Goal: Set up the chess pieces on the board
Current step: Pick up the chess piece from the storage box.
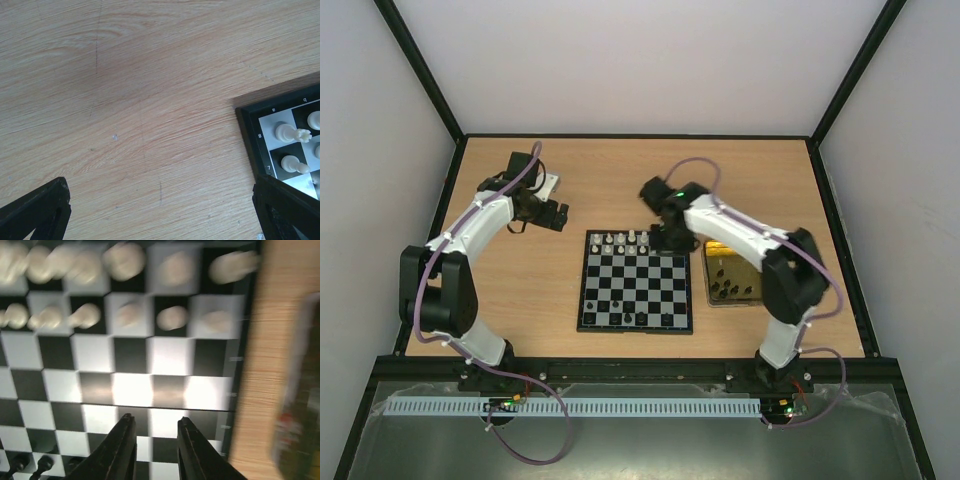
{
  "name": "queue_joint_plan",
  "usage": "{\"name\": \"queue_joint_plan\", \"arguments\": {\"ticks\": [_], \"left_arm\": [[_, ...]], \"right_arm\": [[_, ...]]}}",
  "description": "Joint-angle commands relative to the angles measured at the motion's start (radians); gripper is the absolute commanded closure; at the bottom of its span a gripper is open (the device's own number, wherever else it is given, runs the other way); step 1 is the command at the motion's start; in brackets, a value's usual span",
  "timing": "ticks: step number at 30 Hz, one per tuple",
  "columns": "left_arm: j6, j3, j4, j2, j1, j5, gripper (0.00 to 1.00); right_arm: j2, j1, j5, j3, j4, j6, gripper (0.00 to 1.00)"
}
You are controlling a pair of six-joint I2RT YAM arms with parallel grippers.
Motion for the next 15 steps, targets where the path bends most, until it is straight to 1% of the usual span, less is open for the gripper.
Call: {"name": "queue_joint_plan", "arguments": {"ticks": [1, 6, 10, 15], "left_arm": [[0.005, 0.019, -0.005, 0.014, 0.000, -0.004, 0.01], [0.006, 0.031, -0.009, 0.025, -0.001, -0.003, 0.01], [0.007, 0.039, -0.014, 0.034, -0.002, -0.005, 0.01], [0.004, 0.044, -0.018, 0.035, -0.002, -0.009, 0.01]], "right_arm": [[-0.180, -0.149, 0.100, -0.100, -0.091, 0.003, 0.77], [-0.295, -0.276, 0.114, -0.235, -0.077, -0.004, 0.77], [-0.302, -0.320, 0.100, -0.307, -0.047, -0.019, 0.78], [-0.291, -0.364, 0.075, -0.359, 0.005, -0.026, 0.78]]}}
